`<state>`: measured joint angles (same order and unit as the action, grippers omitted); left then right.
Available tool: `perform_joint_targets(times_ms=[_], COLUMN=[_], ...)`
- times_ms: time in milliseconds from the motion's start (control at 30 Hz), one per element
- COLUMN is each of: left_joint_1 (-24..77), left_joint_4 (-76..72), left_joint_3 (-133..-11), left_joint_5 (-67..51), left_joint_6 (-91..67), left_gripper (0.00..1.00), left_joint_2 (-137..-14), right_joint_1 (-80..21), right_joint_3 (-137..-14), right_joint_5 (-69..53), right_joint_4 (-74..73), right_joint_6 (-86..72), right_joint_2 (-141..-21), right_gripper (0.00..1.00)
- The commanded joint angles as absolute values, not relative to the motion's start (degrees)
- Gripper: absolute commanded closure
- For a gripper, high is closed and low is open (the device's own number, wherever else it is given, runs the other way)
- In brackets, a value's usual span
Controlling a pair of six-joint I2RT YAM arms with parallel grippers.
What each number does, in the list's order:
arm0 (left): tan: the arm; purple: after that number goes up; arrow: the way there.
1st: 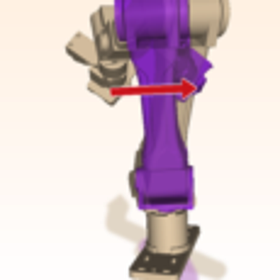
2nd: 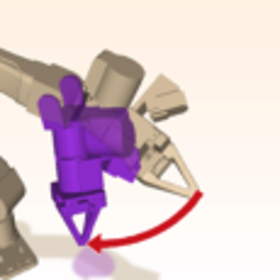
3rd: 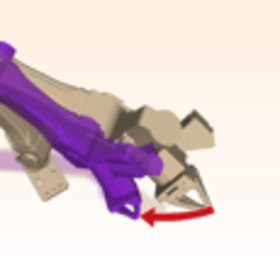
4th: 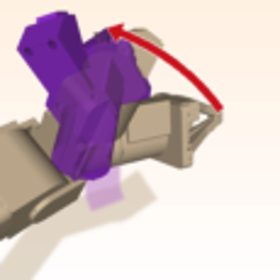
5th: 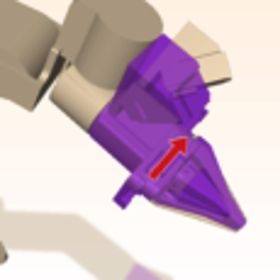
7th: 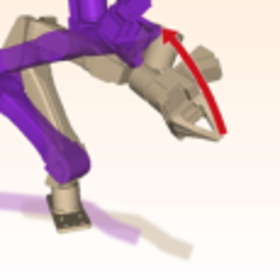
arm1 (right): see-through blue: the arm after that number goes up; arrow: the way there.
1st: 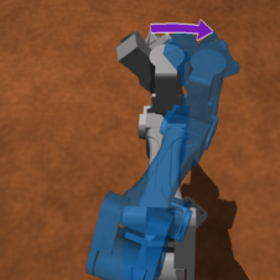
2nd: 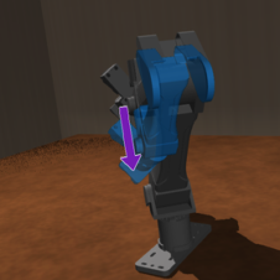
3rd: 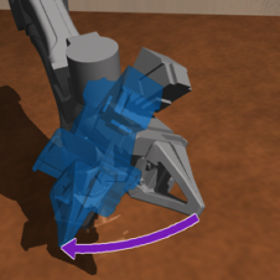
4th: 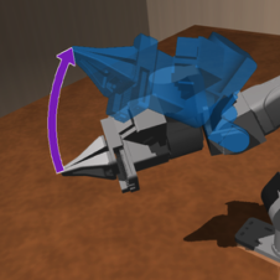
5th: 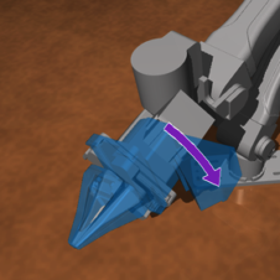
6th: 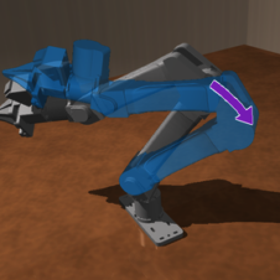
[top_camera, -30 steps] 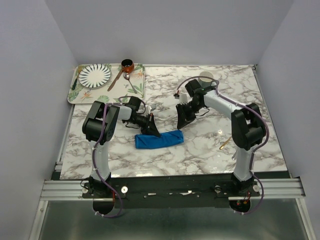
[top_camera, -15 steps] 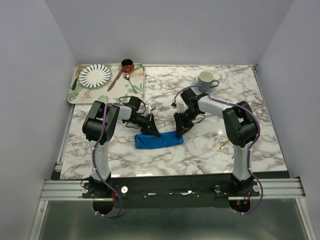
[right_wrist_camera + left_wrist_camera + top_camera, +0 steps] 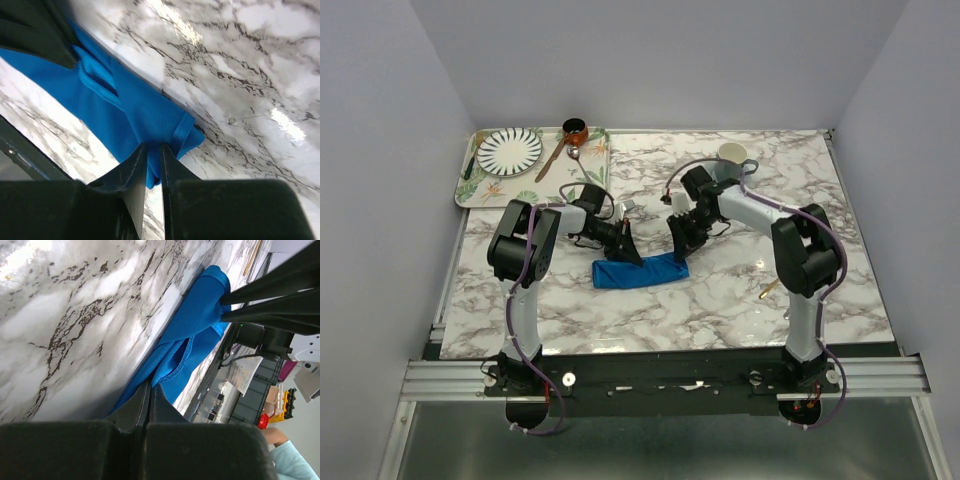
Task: Fold the napkin into a case and place the utensils inside
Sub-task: Smooth out the smaller rectangle-folded napkin at the center of the board.
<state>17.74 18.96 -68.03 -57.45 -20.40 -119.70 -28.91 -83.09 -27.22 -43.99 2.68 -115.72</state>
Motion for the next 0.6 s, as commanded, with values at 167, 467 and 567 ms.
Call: perform_joint_targets(times_ms=[167, 467, 567], left_joint_1=[17.9, 18.0, 18.0], left_joint_4=[19.1, 20.8, 21.4], left_joint_3=[-66.4, -67.7, -68.0], left_joint_5=[-45.3, -45.8, -46.0], left_joint_6=[-16.6, -17.1, -17.2], left_gripper=[1.0, 1.0, 1.0], left_joint_2=[-122.4, -123.0, -123.2], right_joint_1=[-30.4, -33.8, -34.6], right_joint_3=[-84.1, -83.6, -83.8], right_joint_5=[-33.3, -35.2, -35.9], right_joint_4=[-41.5, -37.4, -36.4], right_joint_6=[1.5, 0.2, -2.3], right_joint_2=[-110.0, -114.2, -114.8], right_gripper=[0.74, 0.73, 0.73])
